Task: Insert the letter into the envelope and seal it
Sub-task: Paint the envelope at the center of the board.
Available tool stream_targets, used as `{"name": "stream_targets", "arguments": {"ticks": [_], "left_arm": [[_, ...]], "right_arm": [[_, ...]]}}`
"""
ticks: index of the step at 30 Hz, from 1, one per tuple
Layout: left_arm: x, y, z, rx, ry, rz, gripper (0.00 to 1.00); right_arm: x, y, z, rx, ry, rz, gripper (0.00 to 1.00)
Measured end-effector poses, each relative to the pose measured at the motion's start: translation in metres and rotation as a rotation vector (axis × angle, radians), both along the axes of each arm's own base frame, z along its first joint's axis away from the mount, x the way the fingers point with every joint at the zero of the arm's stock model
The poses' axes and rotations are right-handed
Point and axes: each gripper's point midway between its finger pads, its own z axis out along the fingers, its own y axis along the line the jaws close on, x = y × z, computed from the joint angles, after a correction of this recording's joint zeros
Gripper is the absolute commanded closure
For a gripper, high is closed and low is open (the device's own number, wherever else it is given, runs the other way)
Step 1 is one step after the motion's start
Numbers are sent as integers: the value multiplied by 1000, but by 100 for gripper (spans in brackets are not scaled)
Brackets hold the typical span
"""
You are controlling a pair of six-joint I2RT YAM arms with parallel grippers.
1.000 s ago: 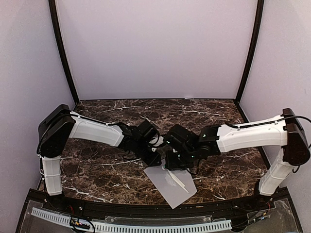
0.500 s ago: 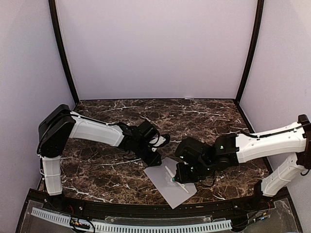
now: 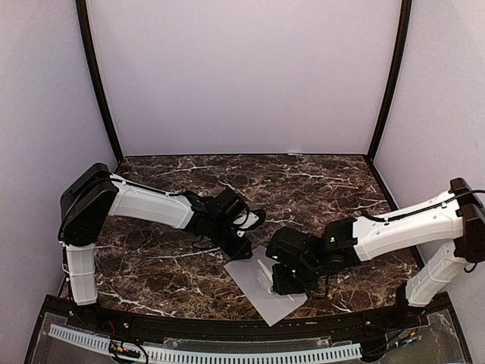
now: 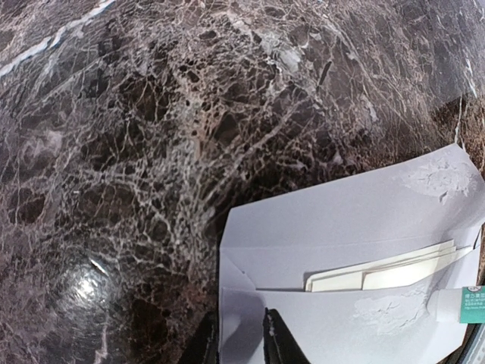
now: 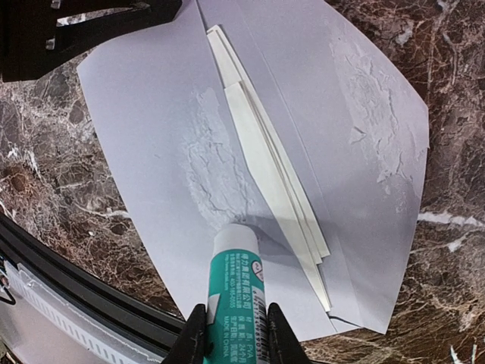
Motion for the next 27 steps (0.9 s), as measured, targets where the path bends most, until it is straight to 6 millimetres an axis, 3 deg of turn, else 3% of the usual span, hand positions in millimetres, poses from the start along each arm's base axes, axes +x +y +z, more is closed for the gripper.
{"name": "stream_targets", "arguments": {"ticks": [12,27], "left_arm": [[0,0,0,0,1,-3,79],[0,-1,0,-1,-2,-8,81]], "right_arm": [[1,3,-4,-10,6,-11,100],[17,16,-4,-21,-29,-35,100]]}}
